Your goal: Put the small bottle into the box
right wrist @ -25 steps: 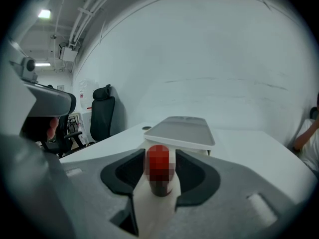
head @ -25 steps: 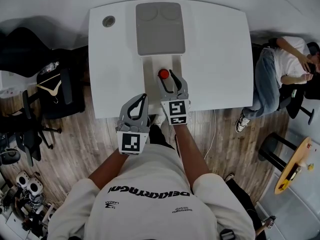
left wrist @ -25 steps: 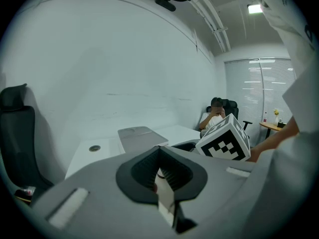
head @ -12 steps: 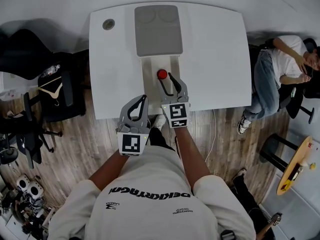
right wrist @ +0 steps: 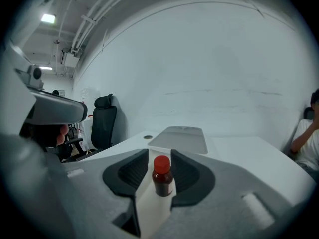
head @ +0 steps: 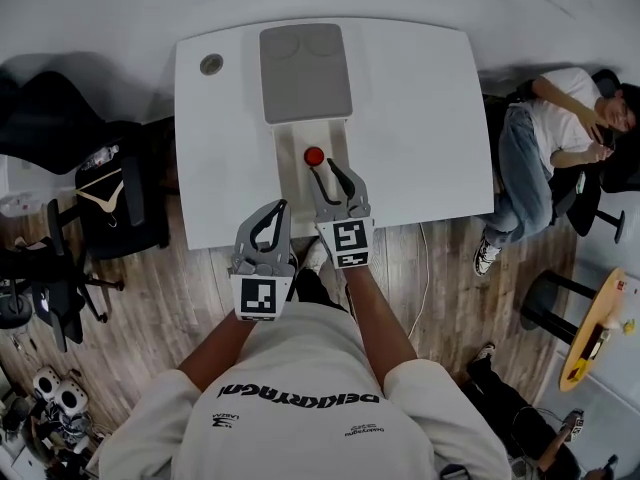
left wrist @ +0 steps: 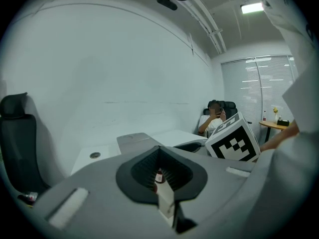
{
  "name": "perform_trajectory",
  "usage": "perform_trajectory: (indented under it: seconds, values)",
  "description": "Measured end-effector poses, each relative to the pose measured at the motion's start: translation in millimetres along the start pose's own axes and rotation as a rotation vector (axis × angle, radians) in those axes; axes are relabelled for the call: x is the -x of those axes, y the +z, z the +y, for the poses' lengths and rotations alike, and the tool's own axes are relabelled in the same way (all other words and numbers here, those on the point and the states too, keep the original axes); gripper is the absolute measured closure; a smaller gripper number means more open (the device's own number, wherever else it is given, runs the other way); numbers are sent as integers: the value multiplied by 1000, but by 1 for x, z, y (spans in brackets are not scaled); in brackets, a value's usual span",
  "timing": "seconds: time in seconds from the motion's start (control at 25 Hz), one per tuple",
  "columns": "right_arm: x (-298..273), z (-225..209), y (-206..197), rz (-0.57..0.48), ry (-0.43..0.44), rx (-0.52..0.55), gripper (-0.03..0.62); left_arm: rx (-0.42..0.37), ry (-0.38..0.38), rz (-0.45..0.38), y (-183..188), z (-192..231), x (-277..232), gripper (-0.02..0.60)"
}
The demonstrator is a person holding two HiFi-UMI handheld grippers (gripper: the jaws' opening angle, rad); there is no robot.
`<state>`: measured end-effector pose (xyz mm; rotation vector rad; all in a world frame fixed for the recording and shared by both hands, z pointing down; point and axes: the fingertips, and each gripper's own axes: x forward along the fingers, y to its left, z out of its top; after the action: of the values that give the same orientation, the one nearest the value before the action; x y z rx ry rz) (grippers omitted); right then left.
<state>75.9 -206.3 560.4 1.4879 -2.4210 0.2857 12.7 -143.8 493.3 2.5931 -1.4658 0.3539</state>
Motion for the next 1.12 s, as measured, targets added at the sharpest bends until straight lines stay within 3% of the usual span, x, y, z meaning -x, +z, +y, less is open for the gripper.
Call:
perform_trajectory:
  seconds: [0.52,1.12]
  values:
    - [37,2,31,-68,-29,25,582,-30,1,-44,21,-13,3,574]
    - [71,-1,55,-127,-59,3,603,-46,3,-76,38,-22,13,574]
